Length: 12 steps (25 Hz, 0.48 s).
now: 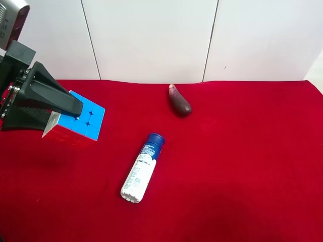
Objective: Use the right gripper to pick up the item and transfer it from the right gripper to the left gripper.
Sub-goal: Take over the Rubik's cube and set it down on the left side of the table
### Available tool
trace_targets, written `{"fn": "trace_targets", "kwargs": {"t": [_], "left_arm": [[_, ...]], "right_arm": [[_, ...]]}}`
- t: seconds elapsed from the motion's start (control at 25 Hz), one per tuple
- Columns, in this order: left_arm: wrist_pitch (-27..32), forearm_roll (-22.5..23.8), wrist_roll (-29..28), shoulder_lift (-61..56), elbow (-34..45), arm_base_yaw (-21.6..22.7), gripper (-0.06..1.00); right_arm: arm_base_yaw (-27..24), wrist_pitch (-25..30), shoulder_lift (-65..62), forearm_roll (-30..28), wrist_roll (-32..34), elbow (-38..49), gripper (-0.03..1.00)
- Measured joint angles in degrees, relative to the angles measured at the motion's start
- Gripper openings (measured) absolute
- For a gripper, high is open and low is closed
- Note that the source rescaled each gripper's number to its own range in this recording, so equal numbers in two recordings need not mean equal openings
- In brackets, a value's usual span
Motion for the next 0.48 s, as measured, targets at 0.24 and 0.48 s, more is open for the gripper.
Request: {"fn": "trace_targets", "kwargs": {"t": [0.24, 0.48], "left_arm": [[-0.13, 0.00, 0.70, 0.00, 0.00, 0.00, 0.03], [-0.19, 0.00, 1.30, 0.00, 0.00, 0.00, 0.03]], "right_arm": [[-19.72, 0.00, -2.60, -0.05, 0.00, 0.00, 1.00], [-29.81, 0.00, -2.60, -0.05, 0.00, 0.00, 1.00]]}}
